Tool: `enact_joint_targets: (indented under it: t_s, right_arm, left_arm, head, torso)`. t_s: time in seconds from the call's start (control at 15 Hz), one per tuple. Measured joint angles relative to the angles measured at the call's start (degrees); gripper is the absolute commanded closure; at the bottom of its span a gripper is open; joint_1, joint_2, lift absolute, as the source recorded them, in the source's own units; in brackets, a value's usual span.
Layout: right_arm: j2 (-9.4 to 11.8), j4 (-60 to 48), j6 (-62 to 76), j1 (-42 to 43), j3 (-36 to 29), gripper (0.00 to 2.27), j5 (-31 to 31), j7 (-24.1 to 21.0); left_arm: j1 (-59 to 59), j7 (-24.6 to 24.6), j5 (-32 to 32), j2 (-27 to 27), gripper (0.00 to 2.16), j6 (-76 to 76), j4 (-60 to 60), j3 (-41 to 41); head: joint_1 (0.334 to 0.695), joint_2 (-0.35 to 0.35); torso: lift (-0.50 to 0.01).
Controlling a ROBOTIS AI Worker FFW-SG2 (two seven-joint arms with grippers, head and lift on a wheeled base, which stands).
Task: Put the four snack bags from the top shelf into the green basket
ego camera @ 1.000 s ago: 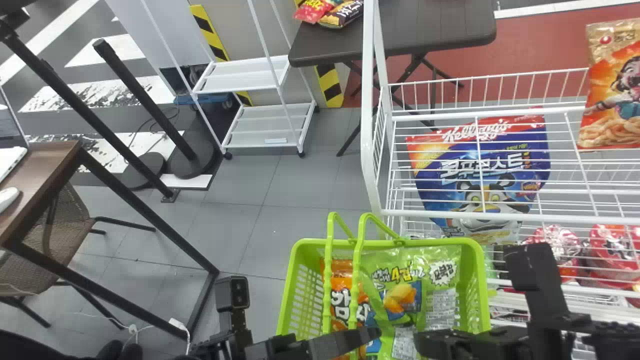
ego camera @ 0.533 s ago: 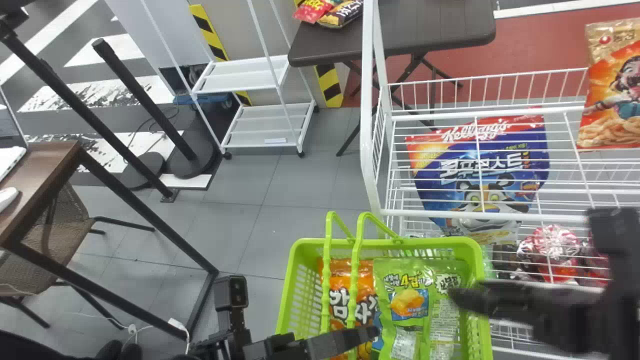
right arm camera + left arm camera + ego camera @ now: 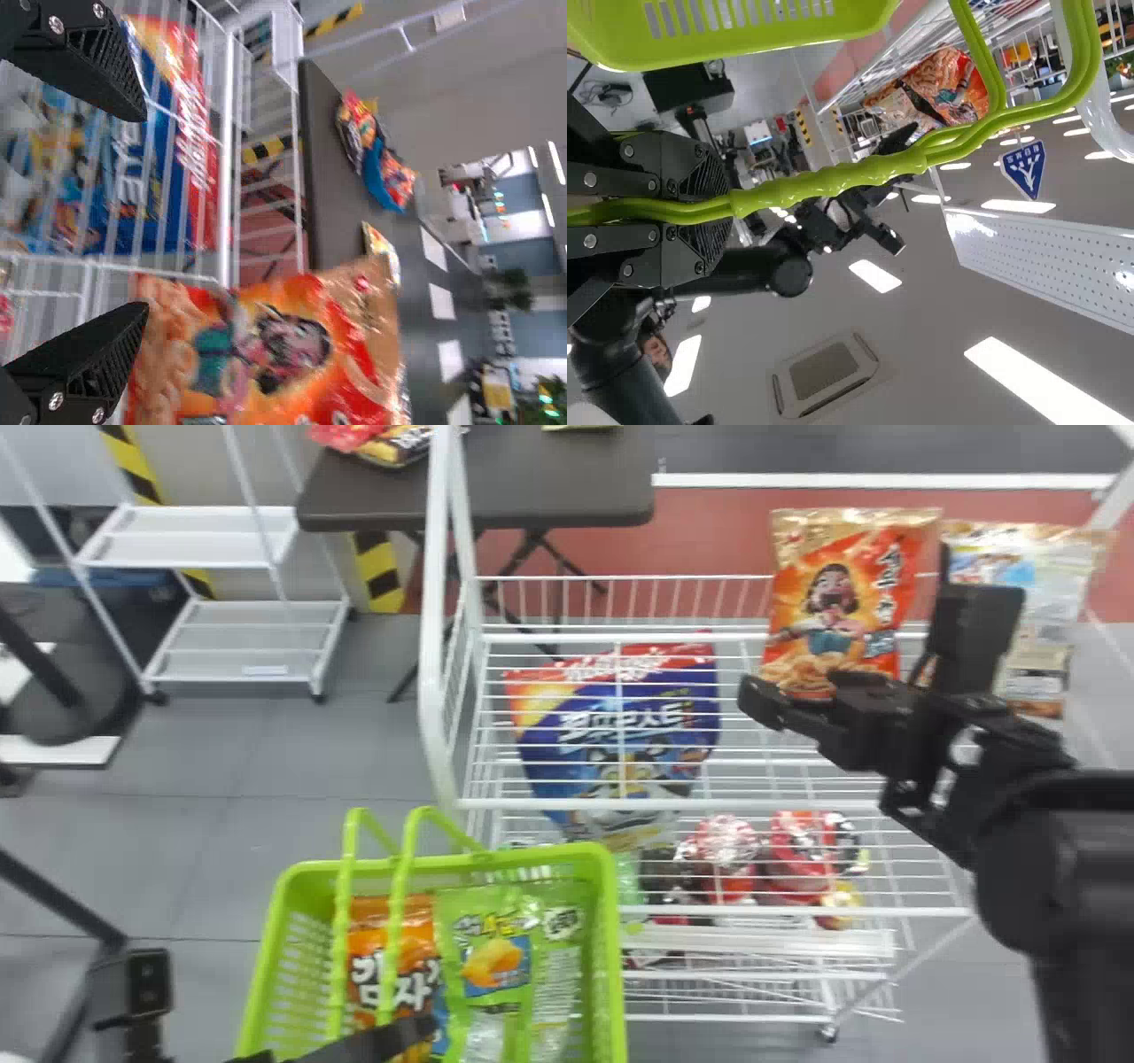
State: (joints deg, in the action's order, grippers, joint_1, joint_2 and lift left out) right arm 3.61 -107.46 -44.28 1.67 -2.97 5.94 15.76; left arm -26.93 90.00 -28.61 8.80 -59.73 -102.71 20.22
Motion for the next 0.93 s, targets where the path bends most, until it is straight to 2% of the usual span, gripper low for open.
enact_joint_targets:
  t_s: [0.2,0.4,0.47,0.53,0.6,0.67,0.73,0.93]
  right_arm:
    - [-0.01,11.48,4.75,7.35,-0.36,0.04,-5.50,-2.96]
    - [0.03,23.34,12.67,13.65,-1.16,0.08,-8.10,-5.16]
    - [0.02,26.15,14.03,15.25,-1.15,0.31,-8.70,-5.96]
    - [0.00,28.85,14.57,16.87,-1.04,0.73,-9.54,-6.34]
    - [-0.02,30.66,14.45,18.04,-0.94,1.35,-10.14,-6.36]
    - [-0.02,31.44,14.19,18.48,-0.95,2.13,-10.24,-6.26]
    - [-0.02,31.76,14.01,18.45,-0.93,2.26,-9.90,-6.28]
    - [-0.40,31.15,14.31,17.22,-0.86,2.26,-9.49,-6.47]
  left_arm:
    - [-0.05,0.00,-0.26,0.22,2.15,0.00,0.12,0.10]
    - [-0.12,0.00,-0.54,0.39,2.15,0.00,0.23,0.41]
    - [-0.13,0.00,-0.61,0.41,2.15,0.00,0.23,0.44]
    - [-0.13,0.00,-0.69,0.47,2.15,0.00,0.23,0.51]
    - [-0.14,0.00,-0.75,0.52,2.15,0.00,0.25,0.60]
    - [-0.14,0.00,-0.83,0.56,2.15,0.00,0.32,0.72]
    - [-0.14,0.00,-0.89,0.62,2.15,0.00,0.40,0.82]
    - [-0.13,0.00,-0.99,0.69,2.15,0.00,0.54,0.90]
  head:
    - [0.695,-0.091]
    - [0.695,-0.116]
    - [0.695,-0.121]
    - [0.695,-0.123]
    - [0.695,-0.124]
    - [0.695,-0.122]
    - [0.695,-0.121]
    - [0.695,-0.114]
  torso:
    - [0.000]
    - [0.000]
    - [0.000]
    - [0.000]
    - [0.000]
    - [0.000]
    - [0.000]
    - [0.000]
